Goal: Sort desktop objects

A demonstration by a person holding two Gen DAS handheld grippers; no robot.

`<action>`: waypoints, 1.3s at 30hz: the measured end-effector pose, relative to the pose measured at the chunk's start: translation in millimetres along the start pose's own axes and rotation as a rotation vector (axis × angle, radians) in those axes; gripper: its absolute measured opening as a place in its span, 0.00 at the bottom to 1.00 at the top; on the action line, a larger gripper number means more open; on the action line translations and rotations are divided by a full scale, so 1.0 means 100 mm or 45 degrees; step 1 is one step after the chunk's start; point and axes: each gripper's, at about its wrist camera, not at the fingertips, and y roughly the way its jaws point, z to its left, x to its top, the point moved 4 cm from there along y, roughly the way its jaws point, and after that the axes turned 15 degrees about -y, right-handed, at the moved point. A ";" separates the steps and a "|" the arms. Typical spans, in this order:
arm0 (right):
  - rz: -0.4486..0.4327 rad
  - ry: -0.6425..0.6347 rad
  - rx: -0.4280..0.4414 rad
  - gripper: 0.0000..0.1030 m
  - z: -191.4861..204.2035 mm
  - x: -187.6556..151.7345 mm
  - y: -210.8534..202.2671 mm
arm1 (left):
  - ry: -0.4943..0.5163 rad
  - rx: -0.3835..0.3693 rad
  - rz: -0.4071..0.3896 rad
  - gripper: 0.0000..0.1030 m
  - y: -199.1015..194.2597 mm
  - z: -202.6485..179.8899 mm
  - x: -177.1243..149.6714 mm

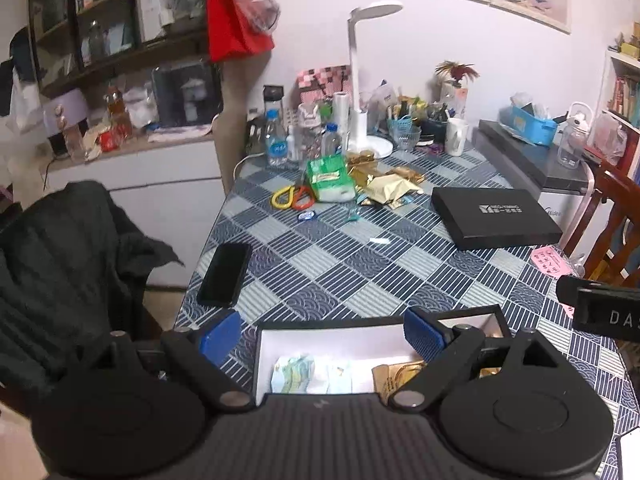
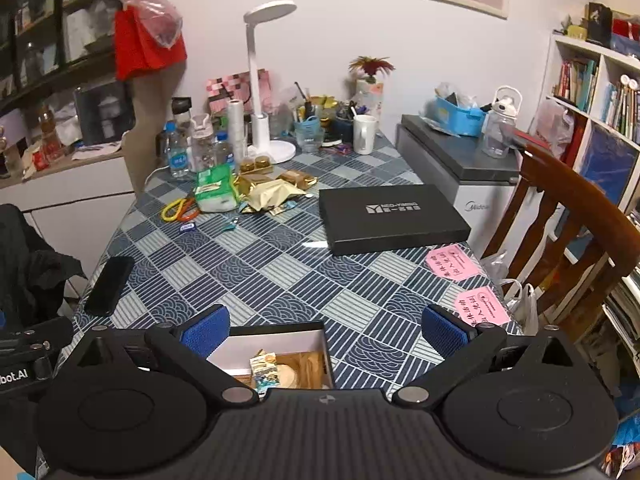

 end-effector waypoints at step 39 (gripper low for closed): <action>0.002 -0.128 0.073 1.00 0.41 0.22 0.18 | -0.120 0.064 0.028 1.00 0.23 0.26 0.01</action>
